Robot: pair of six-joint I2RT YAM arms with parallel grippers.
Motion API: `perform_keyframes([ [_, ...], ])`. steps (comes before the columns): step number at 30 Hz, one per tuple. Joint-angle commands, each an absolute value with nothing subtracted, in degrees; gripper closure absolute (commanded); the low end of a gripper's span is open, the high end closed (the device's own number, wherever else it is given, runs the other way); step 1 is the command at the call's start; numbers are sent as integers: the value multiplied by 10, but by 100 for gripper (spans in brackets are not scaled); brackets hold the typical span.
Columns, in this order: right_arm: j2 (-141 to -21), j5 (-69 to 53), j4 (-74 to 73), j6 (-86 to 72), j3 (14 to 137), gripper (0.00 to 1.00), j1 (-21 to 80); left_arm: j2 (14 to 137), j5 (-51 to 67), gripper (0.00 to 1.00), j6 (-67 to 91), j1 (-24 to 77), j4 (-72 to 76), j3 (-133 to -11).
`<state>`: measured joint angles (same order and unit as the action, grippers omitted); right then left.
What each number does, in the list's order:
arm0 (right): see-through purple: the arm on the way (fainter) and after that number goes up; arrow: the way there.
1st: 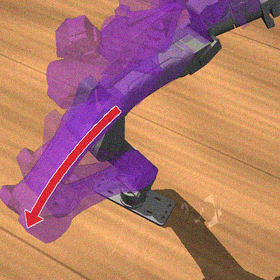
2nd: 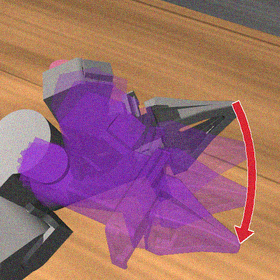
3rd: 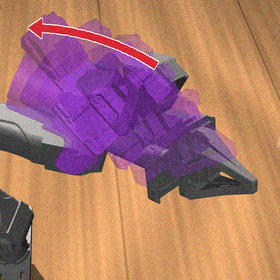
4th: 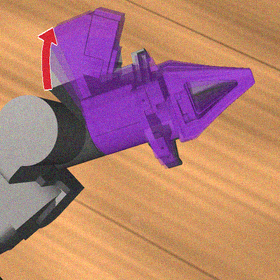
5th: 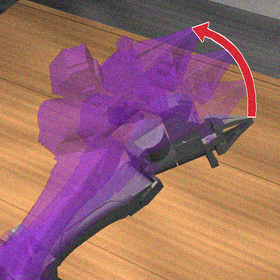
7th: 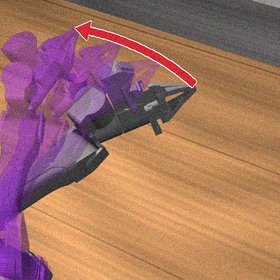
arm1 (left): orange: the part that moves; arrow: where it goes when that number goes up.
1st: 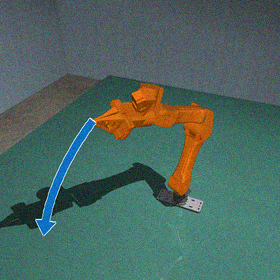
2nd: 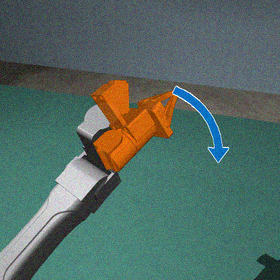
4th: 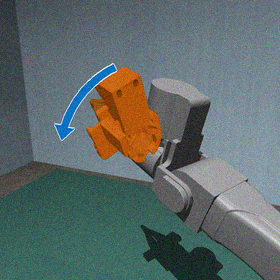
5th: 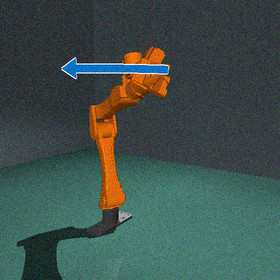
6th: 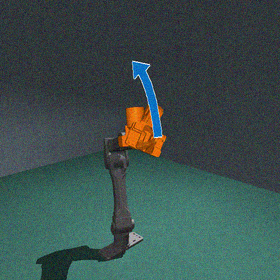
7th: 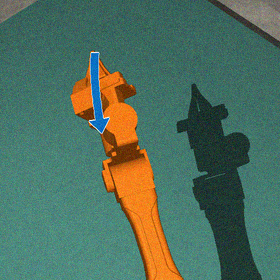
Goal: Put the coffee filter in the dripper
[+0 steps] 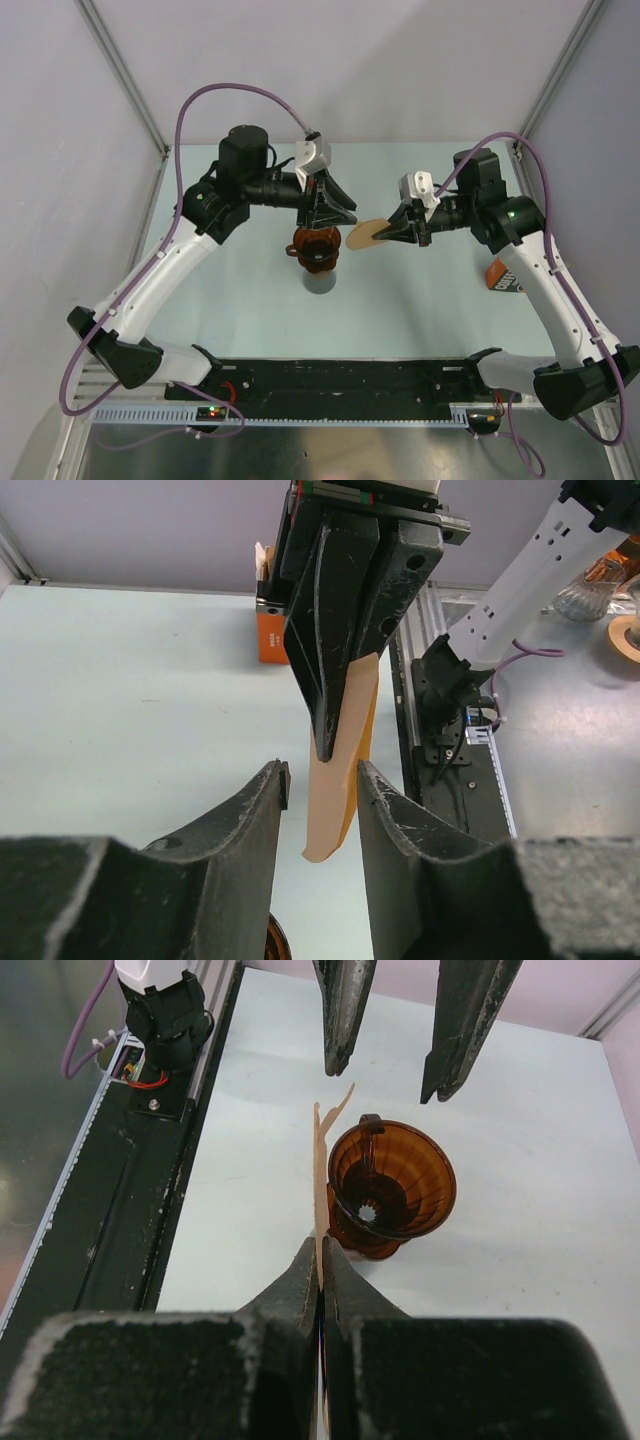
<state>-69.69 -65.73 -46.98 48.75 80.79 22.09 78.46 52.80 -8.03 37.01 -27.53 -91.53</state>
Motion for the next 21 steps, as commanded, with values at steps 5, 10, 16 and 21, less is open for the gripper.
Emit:
perform_keyframes([
  [5,-689,-656,-445,469,808,100,224,788,546,62,-89,377,-266,-934],
  [10,-686,-657,-442,470,808,100,225,787,533,65,-89,381,-266,-928],
  [16,-686,-656,-427,455,808,100,227,790,532,64,-91,388,-266,-926],
  [21,-687,-656,-418,446,808,100,227,792,529,64,-91,390,-266,-922],
])
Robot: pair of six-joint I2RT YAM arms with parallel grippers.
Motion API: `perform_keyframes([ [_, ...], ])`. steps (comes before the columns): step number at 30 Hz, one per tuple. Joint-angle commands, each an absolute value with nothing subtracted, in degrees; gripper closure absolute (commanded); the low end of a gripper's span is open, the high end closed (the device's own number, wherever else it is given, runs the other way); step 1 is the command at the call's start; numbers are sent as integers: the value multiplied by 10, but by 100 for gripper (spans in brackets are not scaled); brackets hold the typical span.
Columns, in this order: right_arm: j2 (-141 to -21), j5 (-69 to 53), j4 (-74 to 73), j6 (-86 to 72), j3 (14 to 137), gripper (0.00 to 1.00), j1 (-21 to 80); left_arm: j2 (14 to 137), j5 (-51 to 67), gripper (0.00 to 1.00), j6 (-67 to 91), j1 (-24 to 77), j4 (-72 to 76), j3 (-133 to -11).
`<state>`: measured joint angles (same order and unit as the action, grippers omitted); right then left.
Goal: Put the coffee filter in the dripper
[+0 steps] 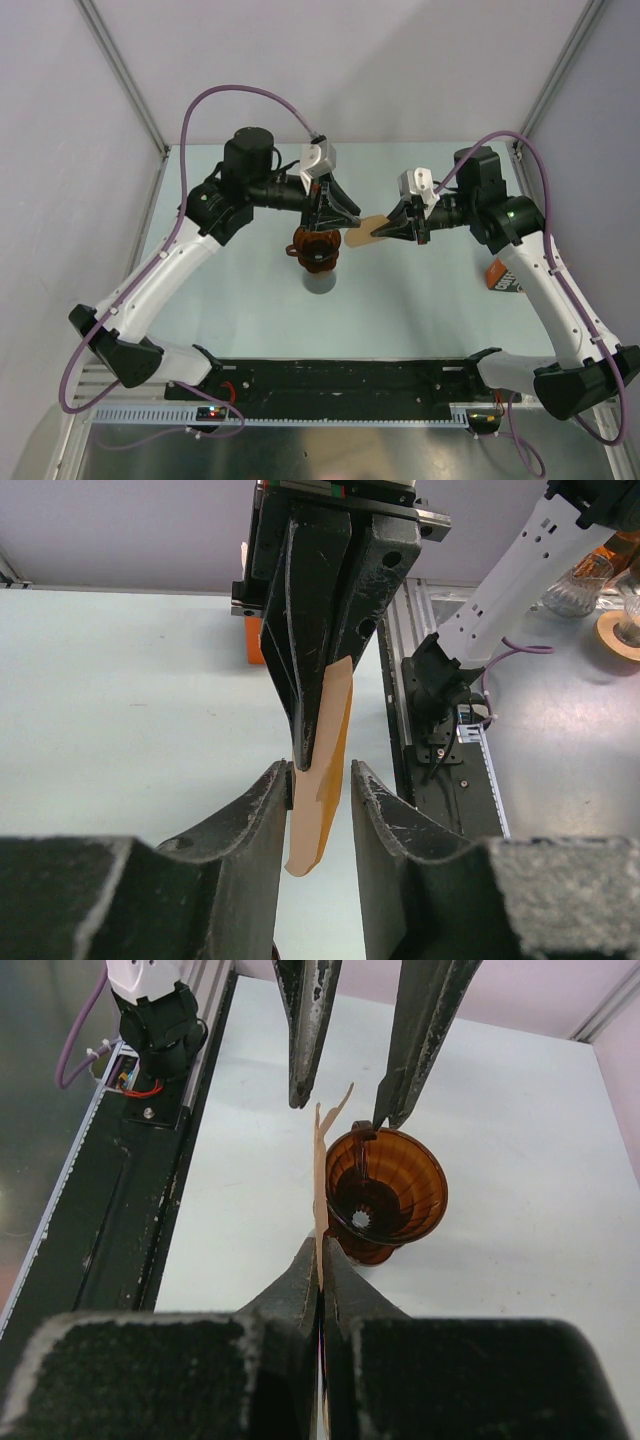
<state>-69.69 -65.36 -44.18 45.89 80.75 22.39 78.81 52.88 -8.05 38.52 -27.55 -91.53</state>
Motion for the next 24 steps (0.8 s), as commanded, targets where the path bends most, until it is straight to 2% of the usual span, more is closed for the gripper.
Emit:
perform_keyframes([
  [1,-686,-657,-417,446,808,100,227,791,527,64,-91,391,-266,-921],
  [7,-682,-658,-429,465,808,100,226,785,529,64,-94,391,-266,-917],
  [14,-678,-654,-483,522,808,100,228,771,531,51,-91,382,-266,-910],
  [24,-674,-645,-492,539,808,100,244,769,521,51,-92,381,-266,-903],
])
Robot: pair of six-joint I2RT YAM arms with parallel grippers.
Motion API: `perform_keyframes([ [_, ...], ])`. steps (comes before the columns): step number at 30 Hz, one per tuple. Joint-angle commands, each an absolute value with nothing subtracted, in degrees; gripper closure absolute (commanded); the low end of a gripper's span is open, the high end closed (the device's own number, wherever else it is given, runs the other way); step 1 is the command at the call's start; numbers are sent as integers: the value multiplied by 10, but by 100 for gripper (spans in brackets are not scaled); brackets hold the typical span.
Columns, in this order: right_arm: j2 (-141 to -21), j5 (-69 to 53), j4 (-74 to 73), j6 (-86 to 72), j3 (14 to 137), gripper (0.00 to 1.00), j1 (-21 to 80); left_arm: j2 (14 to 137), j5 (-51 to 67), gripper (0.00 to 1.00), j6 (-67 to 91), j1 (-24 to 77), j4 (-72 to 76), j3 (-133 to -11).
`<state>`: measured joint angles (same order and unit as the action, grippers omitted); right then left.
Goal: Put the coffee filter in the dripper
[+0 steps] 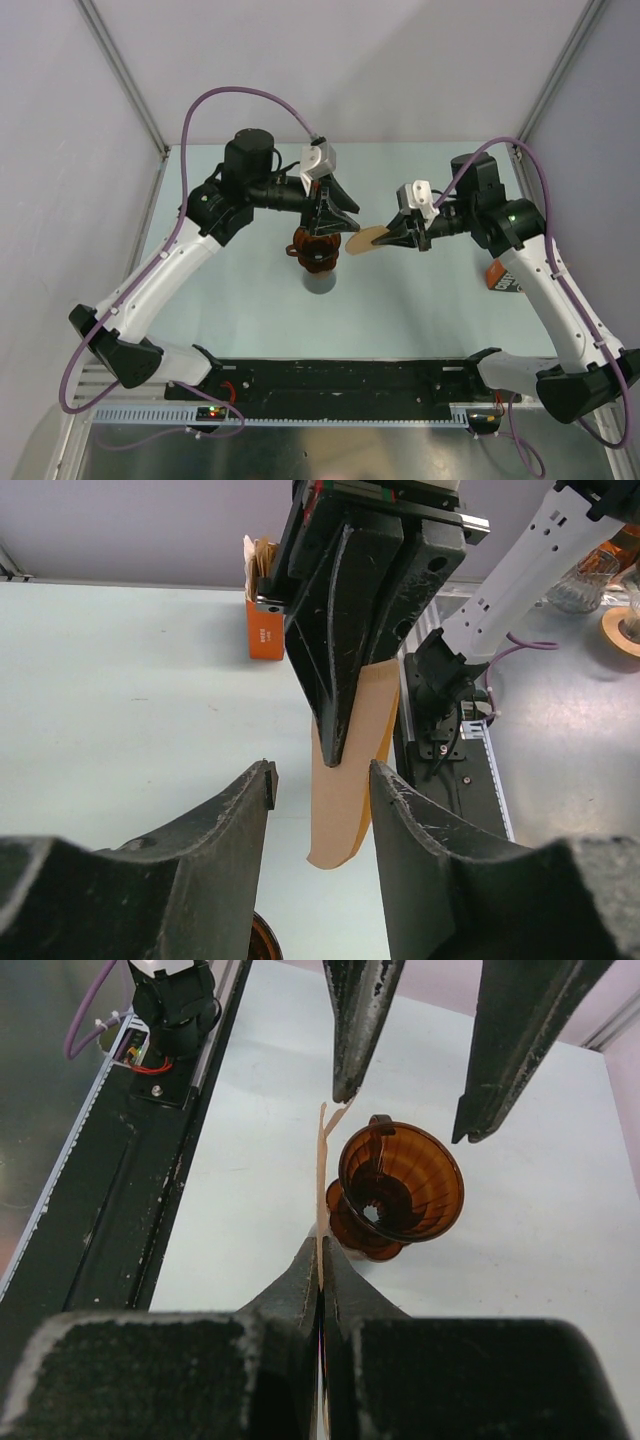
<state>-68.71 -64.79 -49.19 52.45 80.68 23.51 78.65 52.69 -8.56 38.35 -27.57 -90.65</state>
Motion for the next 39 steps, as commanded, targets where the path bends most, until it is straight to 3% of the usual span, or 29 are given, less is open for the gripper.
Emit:
perform_keyframes([
  [1,-673,-644,-490,539,808,100,246,769,520,51,-92,381,-266,-902],
  [39,-690,-653,-404,423,823,100,242,789,512,63,-141,393,-268,-892],
])
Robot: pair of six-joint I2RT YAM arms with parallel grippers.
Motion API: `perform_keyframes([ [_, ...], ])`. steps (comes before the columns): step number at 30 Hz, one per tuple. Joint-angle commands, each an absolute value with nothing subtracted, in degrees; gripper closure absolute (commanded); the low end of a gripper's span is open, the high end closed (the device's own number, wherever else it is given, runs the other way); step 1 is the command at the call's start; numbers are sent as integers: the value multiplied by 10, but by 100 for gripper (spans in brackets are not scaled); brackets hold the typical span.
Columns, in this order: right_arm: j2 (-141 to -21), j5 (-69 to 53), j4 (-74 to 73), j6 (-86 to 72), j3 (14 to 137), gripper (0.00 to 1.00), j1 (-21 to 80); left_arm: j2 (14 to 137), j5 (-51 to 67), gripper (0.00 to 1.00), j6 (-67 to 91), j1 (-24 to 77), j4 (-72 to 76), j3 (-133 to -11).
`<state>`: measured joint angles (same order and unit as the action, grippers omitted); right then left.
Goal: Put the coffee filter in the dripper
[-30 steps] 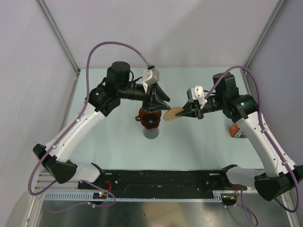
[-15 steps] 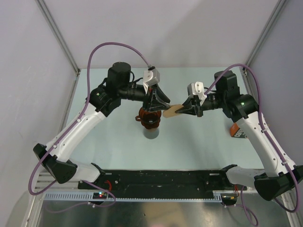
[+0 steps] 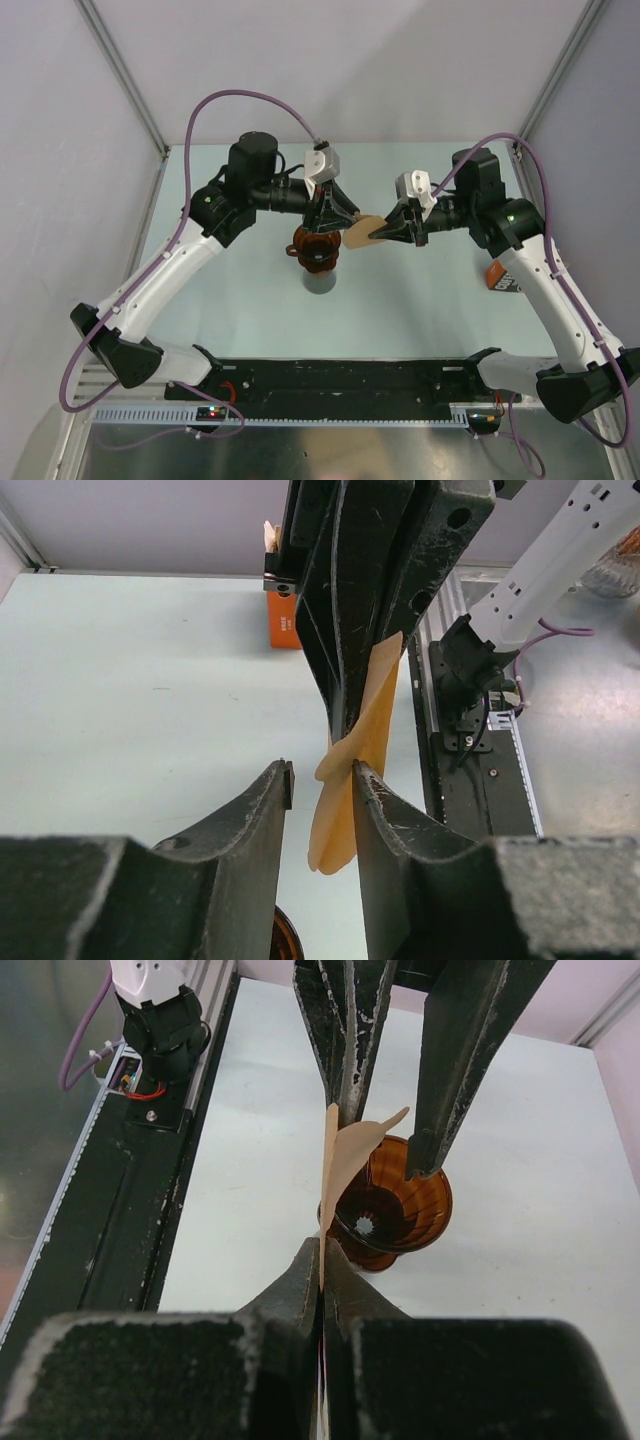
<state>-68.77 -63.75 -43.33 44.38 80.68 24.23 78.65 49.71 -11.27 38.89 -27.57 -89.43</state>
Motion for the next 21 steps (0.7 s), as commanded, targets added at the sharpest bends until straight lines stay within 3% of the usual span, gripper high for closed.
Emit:
perform_keyframes([
  [1,-690,-653,-396,418,823,100,242,789,516,62,-149,393,-269,-890],
  [21,-676,-665,-297,327,802,100,224,797,564,66,-159,373,-268,-874],
])
